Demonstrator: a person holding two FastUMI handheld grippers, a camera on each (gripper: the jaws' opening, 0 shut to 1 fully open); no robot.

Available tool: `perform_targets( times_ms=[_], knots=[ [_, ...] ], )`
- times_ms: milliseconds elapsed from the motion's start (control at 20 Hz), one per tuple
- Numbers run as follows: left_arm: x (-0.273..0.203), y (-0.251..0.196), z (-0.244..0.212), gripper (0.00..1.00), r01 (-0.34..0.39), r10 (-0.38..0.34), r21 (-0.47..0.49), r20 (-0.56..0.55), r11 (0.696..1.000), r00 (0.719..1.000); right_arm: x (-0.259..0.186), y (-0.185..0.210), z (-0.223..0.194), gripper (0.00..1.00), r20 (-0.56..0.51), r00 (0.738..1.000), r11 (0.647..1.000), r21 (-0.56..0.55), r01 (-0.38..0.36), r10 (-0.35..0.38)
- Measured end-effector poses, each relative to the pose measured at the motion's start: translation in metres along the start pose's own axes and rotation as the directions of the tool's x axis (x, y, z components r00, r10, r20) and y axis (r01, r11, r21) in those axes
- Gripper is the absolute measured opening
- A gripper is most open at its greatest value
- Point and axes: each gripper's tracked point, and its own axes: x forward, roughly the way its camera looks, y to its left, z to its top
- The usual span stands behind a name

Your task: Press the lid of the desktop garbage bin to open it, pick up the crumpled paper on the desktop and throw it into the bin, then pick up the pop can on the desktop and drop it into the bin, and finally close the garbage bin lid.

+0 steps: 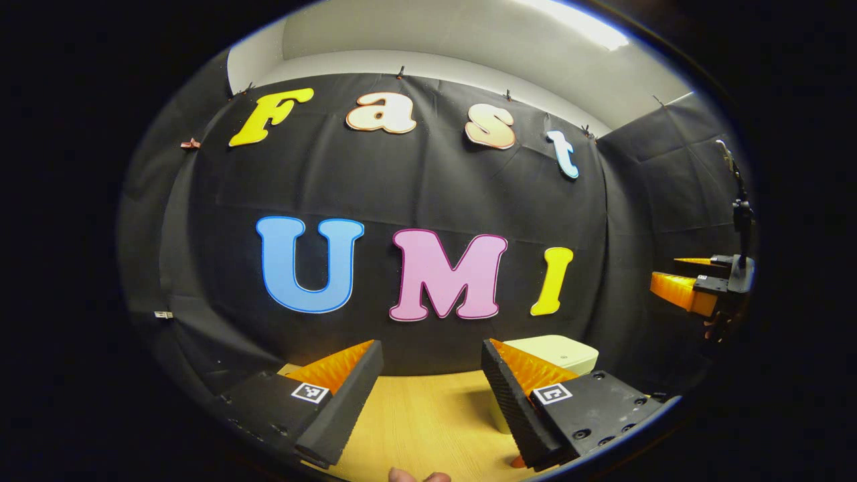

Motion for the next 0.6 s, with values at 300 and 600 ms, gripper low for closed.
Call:
perform_targets(
  times_ms=[300, 600],
  knots=[
    [-0.005, 0.003, 0.005, 0.95, -0.007, 0.007, 0.003, 0.009, 1.000, 1.000, 0.008, 0.019, 0.000, 0.45, -0.011, 0.996, 0.996, 0.023, -0.092, 0.092],
    [-0.014, 0.009, -0.003, 0.95, -0.028, 0.028, -0.006, -0.008, 1.000, 1.000, 0.046, 0.029, -0.034, 0.09, -0.056, 0.986, 0.988, 0.033, -0.153, 0.155]
  ],
)
